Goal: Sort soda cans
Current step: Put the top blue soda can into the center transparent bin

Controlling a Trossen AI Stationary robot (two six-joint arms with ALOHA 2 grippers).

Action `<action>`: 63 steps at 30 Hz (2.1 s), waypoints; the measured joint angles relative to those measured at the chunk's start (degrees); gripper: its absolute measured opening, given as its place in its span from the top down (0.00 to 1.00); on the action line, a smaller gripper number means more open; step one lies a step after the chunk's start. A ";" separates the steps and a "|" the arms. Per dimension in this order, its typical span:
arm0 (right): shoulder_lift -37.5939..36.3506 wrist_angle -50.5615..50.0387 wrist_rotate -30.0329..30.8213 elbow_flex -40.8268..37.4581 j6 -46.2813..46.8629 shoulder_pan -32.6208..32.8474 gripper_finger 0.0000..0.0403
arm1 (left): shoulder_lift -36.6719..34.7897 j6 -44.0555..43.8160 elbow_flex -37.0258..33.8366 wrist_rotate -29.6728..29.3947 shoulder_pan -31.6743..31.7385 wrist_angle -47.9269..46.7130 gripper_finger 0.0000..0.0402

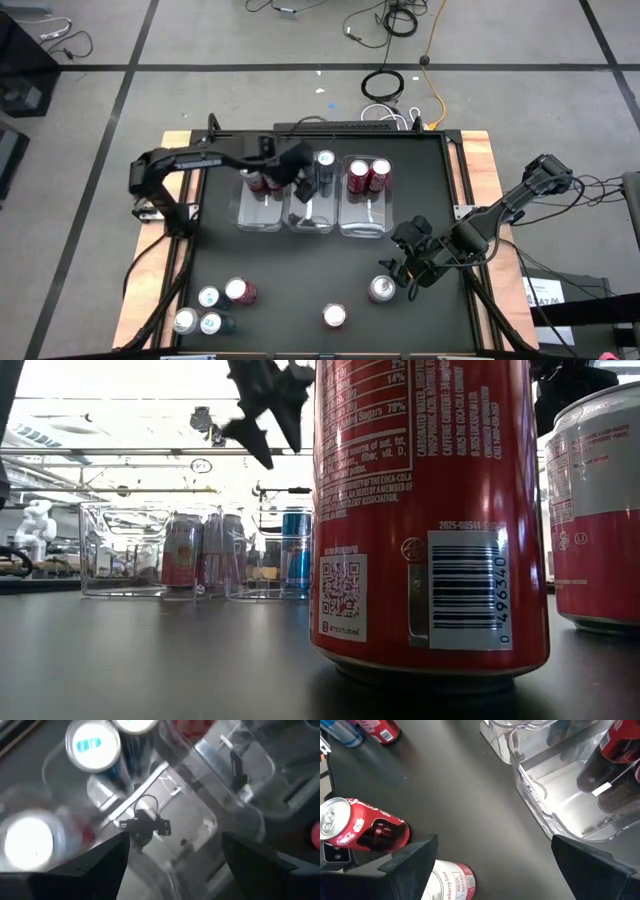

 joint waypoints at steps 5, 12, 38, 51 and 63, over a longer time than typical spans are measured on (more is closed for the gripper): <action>0.00 0.03 -1.27 0.00 -0.05 0.09 0.05 | -4.37 -12.25 -1.18 -5.30 -9.02 -6.21 0.19; 0.00 0.02 -4.55 0.00 -2.16 0.12 0.05 | -7.81 -31.32 -2.25 -9.29 -23.46 -9.21 0.19; 0.00 0.96 -4.51 -0.01 5.73 0.18 0.05 | -22.69 -71.03 -24.27 -19.86 -54.44 -10.15 0.19; 0.00 1.51 -4.47 0.00 13.38 0.18 0.05 | -28.00 -59.34 -27.32 -18.01 -55.87 -5.91 0.19; 0.00 1.81 -4.11 0.00 13.81 0.15 0.05 | -27.97 -59.60 -27.32 -12.04 -55.85 -4.77 0.19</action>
